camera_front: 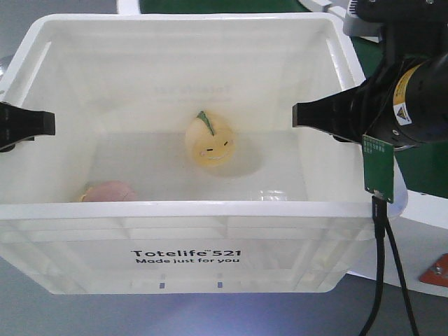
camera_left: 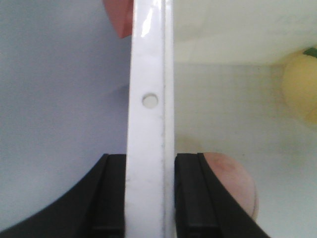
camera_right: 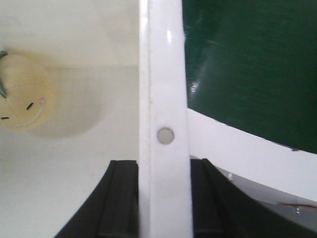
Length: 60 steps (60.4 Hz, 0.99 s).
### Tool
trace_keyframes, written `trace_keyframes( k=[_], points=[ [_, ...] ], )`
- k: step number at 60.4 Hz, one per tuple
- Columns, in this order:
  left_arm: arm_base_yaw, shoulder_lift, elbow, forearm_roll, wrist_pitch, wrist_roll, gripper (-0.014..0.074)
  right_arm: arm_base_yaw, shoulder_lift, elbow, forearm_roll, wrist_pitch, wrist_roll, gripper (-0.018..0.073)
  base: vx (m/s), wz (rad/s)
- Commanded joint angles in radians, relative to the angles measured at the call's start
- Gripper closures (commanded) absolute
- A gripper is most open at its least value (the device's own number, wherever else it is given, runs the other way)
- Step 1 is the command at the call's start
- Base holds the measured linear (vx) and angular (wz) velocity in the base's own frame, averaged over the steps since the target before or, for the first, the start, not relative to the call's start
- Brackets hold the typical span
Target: Place moving items into box and shelve
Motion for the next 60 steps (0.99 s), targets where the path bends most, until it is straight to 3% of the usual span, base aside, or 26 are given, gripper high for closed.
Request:
trace_keyframes(
  k=[1, 60],
  points=[
    [-0.005, -0.027, -0.041, 0.098, -0.064, -0.009, 0.0454, -0.002, -0.041, -0.04, -0.12, -0.073, -0.005, 0.051, -0.11, 0.69],
    [-0.005, -0.027, -0.041, 0.098, -0.064, -0.009, 0.0454, -0.002, -0.041, -0.04, -0.12, -0.071, -0.005, 0.051, -0.15, 0.74]
  ],
)
